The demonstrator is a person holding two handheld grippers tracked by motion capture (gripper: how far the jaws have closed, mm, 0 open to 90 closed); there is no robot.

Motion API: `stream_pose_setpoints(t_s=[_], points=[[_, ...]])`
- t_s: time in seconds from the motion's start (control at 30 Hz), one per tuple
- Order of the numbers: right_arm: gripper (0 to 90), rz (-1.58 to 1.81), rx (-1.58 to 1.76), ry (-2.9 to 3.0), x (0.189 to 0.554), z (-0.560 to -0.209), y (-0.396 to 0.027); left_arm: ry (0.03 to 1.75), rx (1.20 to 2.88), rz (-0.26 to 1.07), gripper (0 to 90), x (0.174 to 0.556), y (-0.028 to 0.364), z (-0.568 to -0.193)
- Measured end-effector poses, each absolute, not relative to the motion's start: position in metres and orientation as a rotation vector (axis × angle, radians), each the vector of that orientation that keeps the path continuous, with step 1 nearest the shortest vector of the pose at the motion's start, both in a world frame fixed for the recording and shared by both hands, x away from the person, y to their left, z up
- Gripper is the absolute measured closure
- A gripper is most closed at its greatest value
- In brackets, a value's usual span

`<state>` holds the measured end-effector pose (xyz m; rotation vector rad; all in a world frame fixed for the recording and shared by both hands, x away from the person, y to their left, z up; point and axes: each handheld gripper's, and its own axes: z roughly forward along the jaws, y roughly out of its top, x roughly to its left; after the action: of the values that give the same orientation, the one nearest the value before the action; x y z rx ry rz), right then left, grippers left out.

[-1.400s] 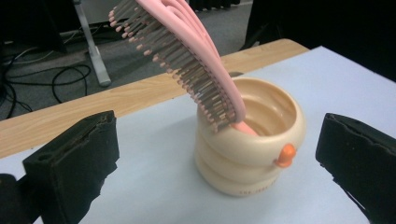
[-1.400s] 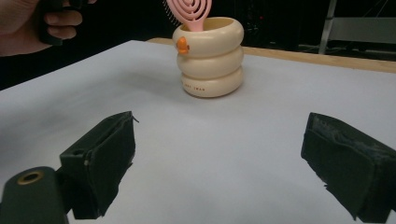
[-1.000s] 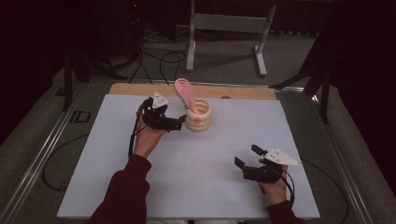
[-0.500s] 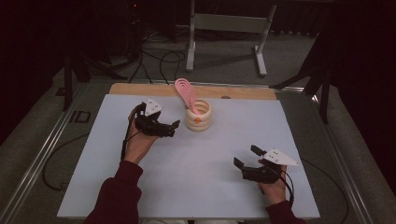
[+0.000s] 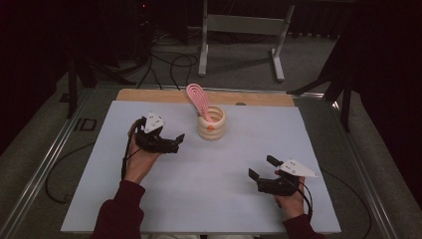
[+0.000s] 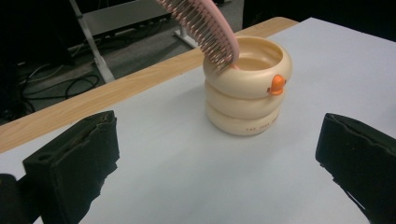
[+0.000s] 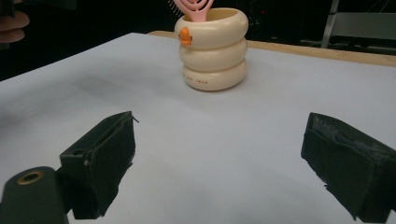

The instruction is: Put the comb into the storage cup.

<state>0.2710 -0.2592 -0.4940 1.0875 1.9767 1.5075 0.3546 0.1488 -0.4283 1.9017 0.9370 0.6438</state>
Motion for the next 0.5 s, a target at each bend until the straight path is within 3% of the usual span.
stream_pose_setpoints(t_s=[0.5], points=[[9.8,1.503,1.075,1.986,0.270,-0.494,-0.255,0.983,1.811,0.655,0.2,0.317,0.181,-0.449]])
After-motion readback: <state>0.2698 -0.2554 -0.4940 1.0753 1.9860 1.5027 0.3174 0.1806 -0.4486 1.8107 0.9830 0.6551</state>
